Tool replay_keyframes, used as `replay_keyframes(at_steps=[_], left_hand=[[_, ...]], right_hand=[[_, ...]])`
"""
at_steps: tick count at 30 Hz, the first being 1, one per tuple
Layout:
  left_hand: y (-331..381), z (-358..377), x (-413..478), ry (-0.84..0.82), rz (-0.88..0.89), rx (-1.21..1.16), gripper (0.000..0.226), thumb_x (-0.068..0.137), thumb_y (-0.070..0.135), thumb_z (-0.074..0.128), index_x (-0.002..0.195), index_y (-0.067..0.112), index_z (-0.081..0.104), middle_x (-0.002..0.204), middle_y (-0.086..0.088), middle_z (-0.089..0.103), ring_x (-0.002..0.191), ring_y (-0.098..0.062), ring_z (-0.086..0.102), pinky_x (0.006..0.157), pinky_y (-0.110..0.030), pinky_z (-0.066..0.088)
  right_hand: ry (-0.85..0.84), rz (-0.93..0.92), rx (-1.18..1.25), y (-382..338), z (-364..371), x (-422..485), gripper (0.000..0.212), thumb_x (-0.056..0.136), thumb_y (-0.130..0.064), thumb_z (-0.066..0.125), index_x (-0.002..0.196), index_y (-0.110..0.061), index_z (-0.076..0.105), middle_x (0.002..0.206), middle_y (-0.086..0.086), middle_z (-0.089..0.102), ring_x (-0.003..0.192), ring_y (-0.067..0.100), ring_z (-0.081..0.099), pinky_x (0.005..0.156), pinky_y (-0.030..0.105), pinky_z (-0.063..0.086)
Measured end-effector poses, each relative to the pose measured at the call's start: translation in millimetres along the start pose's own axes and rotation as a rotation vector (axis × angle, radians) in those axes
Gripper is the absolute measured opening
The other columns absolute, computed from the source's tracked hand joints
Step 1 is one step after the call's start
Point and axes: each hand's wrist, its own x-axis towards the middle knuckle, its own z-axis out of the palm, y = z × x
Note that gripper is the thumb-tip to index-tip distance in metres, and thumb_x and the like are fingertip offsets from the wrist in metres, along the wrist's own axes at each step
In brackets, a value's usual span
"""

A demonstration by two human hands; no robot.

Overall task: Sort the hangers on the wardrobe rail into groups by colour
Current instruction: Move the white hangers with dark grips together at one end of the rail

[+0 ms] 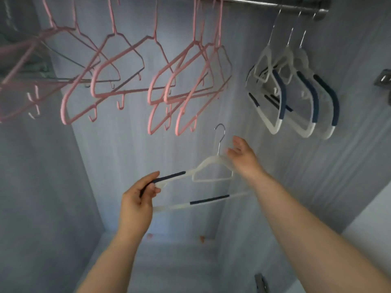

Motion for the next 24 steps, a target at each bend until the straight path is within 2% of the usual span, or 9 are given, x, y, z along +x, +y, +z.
replay_keyframes(at_steps=[3,6,8,10,12,16,18,22,24], left_hand=[[-31,-30,-1,-0.072,-0.166,-0.076,0.034,0.091,0.005,0.047,0.095,0.032,0.066,0.085,0.001,0.063,0.076,-0.006,0.061,0.074,-0.011,0.049],[-60,-55,5,-0.106,-0.309,-0.15,0.032,0.091,0.01,0.05,0.094,0.036,0.068,0.096,-0.003,0.063,0.094,-0.014,0.058,0.083,-0.041,0.045],[-76,-64,10,-0.121,-0.367,-0.131,0.027,0.09,0.017,0.052,0.098,0.038,0.066,0.108,-0.003,0.063,0.107,-0.023,0.055,0.076,-0.047,0.043],[-91,-65,14,-0.125,-0.424,-0.118,0.022,0.089,0.023,0.054,0.105,0.035,0.063,0.117,-0.006,0.061,0.112,-0.044,0.052,0.078,-0.06,0.045],[-101,-58,22,-0.113,-0.471,-0.132,0.024,0.089,0.023,0.054,0.111,0.029,0.06,0.125,-0.011,0.057,0.112,-0.054,0.047,0.088,-0.069,0.037],[-103,-24,37,-0.076,-0.474,0.18,0.058,0.086,0.028,0.06,0.137,0.024,0.033,0.146,-0.012,0.035,0.13,-0.034,0.036,0.107,-0.052,0.031],[-88,-1,34,-0.166,-0.368,0.295,0.066,0.082,0.028,0.064,0.138,0.015,0.032,0.145,-0.015,0.035,0.131,-0.033,0.034,0.11,-0.048,0.028],[-35,40,1,-0.537,-0.23,0.124,0.037,0.08,0.025,0.067,0.114,0.02,0.055,0.115,0.007,0.053,0.114,-0.019,0.049,0.092,-0.029,0.04],[-8,49,-19,-0.628,-0.211,-0.043,0.031,0.077,0.023,0.068,0.105,0.024,0.055,0.107,0.01,0.057,0.106,-0.011,0.054,0.083,-0.018,0.04]], right_hand=[[-0.233,0.068,-0.36,28,-5,-9,0.05,0.093,-0.033,0.045,0.136,-0.011,0.037,0.144,0.007,0.04,0.131,0.021,0.039,0.108,0.029,0.028],[-0.446,0.063,-0.493,32,-11,-27,0.024,0.094,-0.036,0.042,0.095,-0.019,0.059,0.096,-0.001,0.061,0.098,0.018,0.054,0.079,0.024,0.038],[-0.491,0.031,-0.543,22,-14,-38,0.022,0.093,-0.032,0.045,0.073,-0.026,0.05,0.073,-0.01,0.051,0.078,0.013,0.048,0.065,0.019,0.035],[-0.541,0.021,-0.584,10,-15,-47,0.018,0.093,-0.029,0.047,0.076,-0.023,0.048,0.067,-0.009,0.05,0.064,0.01,0.049,0.061,0.019,0.037],[-0.589,0.034,-0.604,-4,-16,-54,0.014,0.093,-0.029,0.047,0.085,-0.017,0.049,0.065,-0.004,0.05,0.053,0.009,0.047,0.054,0.02,0.039],[-0.492,0.048,-0.706,-26,-20,-68,0.018,0.094,-0.022,0.043,0.104,-0.012,0.054,0.065,-0.01,0.043,0.053,0.006,0.039,0.044,0.009,0.033],[-0.504,0.17,-0.535,-30,-21,-78,0.02,0.094,-0.011,0.038,0.104,-0.014,0.055,0.067,-0.005,0.041,0.055,0.011,0.037,0.049,0.013,0.036],[-0.338,0.346,0.081,-30,-4,-102,0.031,0.092,0.001,0.031,0.087,-0.018,0.054,0.07,-0.001,0.038,0.052,0.009,0.029,0.039,0.014,0.029],[-0.239,0.341,0.202,-31,10,-106,0.031,0.093,0.001,0.031,0.086,-0.017,0.056,0.065,-0.001,0.036,0.048,0.008,0.028,0.036,0.012,0.03]])
